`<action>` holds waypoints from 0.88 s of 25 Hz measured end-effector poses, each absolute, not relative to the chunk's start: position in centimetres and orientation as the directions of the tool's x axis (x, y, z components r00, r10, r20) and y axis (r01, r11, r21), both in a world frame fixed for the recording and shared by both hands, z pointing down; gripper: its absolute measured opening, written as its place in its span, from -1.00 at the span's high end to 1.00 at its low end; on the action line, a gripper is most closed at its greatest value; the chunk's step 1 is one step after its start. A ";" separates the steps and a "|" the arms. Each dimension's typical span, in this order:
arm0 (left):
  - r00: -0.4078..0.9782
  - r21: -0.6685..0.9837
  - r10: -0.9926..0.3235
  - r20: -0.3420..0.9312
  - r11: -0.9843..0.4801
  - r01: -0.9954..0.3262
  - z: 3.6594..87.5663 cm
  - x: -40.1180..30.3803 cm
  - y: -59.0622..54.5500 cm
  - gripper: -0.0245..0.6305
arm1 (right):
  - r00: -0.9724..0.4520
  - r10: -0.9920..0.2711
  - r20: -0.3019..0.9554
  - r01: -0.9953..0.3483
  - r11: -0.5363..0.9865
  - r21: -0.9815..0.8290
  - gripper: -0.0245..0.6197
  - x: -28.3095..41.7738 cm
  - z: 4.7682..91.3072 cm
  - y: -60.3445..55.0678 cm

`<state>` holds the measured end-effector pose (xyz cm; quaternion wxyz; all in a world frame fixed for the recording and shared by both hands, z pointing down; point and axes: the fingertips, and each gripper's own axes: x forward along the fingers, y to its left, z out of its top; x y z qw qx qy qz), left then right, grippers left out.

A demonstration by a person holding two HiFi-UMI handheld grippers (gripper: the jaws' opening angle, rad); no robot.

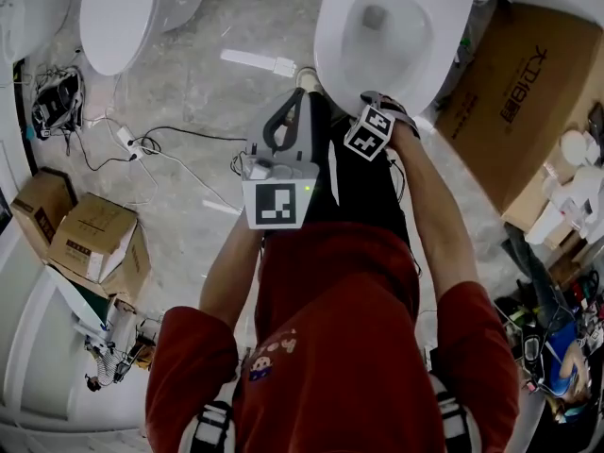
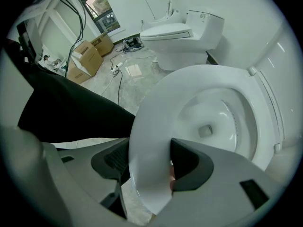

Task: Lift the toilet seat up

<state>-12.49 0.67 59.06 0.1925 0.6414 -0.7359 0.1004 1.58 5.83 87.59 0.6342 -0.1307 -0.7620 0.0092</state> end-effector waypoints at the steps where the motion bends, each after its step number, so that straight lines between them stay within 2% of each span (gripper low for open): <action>1: -0.103 0.094 -0.907 0.408 0.153 -0.984 58.7 -12.5 0.7 0.89 | -0.165 0.210 0.964 0.189 0.966 -0.178 0.14 1.5 87.1 5.8; 9: -0.085 0.039 -0.925 0.371 0.107 -0.993 55.7 -12.0 0.7 0.89 | -0.194 0.201 0.960 0.204 0.966 -0.161 0.14 1.3 82.8 5.2; 22: -0.107 0.079 -0.941 0.320 0.139 -0.987 51.4 -11.1 0.0 0.89 | -0.257 0.155 0.954 0.174 0.978 -0.112 0.19 1.2 77.4 3.6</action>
